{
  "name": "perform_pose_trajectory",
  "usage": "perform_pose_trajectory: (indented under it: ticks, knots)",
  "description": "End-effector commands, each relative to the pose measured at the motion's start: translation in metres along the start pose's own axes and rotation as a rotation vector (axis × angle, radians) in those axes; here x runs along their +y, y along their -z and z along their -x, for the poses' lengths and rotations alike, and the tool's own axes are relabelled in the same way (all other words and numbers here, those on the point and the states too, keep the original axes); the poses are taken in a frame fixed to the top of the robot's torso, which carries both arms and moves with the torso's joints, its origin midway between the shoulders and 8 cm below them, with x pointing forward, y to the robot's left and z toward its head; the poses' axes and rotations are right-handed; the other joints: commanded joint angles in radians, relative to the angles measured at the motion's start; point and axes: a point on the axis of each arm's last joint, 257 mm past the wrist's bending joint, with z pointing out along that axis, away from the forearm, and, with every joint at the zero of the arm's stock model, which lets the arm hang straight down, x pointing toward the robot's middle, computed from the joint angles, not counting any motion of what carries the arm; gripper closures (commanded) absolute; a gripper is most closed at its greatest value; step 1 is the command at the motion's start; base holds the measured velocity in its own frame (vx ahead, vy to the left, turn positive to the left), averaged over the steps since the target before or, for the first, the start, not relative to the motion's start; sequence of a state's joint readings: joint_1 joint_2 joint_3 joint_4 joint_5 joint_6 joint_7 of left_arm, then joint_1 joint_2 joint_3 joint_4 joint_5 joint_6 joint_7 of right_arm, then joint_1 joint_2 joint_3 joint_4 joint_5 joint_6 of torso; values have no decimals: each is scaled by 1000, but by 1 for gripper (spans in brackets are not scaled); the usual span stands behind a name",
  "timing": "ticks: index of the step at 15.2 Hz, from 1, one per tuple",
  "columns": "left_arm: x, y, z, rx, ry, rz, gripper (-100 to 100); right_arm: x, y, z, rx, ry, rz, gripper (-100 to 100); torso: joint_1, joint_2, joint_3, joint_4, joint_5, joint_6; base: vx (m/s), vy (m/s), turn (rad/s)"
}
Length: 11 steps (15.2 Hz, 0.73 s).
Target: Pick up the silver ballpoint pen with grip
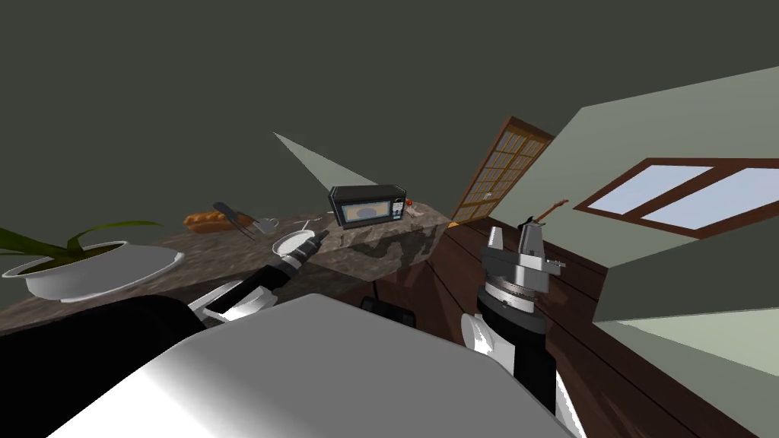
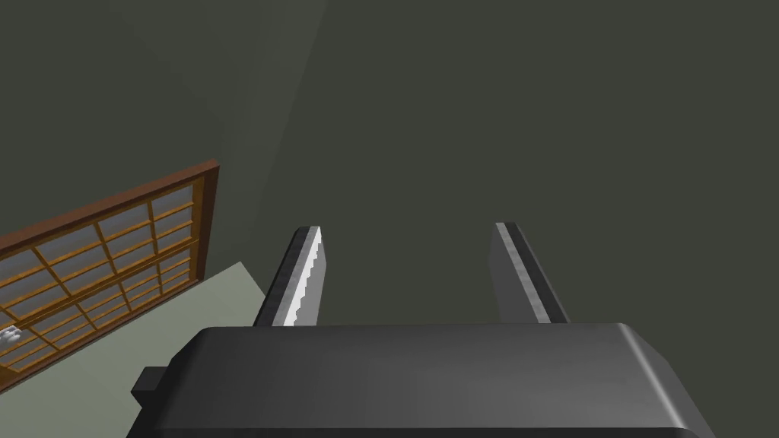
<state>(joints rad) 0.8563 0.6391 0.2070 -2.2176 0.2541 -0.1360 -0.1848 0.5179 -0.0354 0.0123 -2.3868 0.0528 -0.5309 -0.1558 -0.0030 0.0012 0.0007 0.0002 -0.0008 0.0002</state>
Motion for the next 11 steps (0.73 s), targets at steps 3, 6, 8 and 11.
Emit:
perform_pose_trajectory:
  ticks: [3,6,8,11]
  knots:
    - [33,12,-3,58,-39,110,-100,0,0,0,0,0,0,0,0,-1,-1,0,0,0,18,-60,-94]
    - [72,29,-3,116,-77,233,-100,0,0,0,0,0,0,0,0,-3,-2,-1,0,0,49,-64,-100]
    - [92,41,-4,153,-103,297,-100,0,0,0,0,0,0,0,0,-5,-3,-1,0,0,70,-50,-92]
    - [111,52,-3,187,-127,360,-100,0,0,0,0,0,0,0,0,-6,-4,-1,0,0,79,-61,-94]
